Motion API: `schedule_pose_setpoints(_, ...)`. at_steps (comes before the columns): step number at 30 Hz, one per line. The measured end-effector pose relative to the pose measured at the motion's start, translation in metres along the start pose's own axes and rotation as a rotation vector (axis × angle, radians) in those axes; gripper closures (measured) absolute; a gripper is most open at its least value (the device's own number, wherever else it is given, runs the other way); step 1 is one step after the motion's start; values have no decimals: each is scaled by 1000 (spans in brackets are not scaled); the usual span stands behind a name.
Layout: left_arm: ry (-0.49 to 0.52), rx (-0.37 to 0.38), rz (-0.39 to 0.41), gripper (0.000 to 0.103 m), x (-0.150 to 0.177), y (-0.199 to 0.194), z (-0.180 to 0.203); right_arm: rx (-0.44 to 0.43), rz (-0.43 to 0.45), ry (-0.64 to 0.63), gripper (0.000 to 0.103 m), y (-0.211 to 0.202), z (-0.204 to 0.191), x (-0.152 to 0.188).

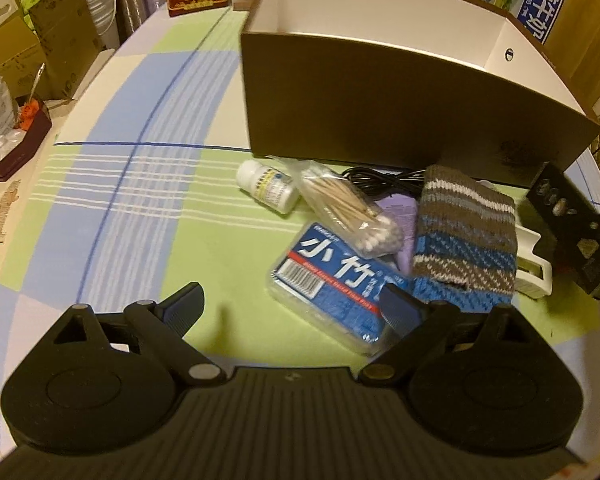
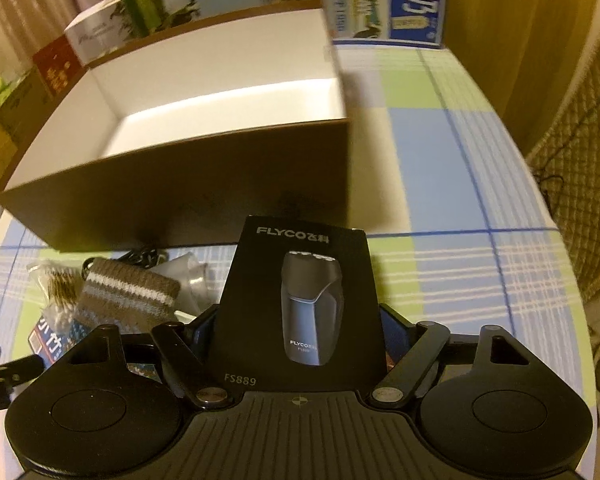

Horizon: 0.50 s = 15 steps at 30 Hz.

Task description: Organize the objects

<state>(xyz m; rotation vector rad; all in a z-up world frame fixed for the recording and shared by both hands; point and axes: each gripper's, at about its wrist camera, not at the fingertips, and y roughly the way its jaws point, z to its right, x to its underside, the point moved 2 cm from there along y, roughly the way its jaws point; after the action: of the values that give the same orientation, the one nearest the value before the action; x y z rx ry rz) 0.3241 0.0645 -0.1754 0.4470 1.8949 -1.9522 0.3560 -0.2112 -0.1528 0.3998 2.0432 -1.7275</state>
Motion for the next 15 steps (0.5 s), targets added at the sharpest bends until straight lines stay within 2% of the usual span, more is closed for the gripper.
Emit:
schedule_pose_setpoints(6,-33,9,-32,10,-8,18,12,7,26,38,26,-14,17,-2)
schedule_pose_setpoints(11,-66,-17,-36,9,-16,28,19,9,32,64,26,-19,26,1)
schedule_pose_setpoints(15,-90,-33,-72,10,-21,40,22,12,26,75,26,-20,30,5)
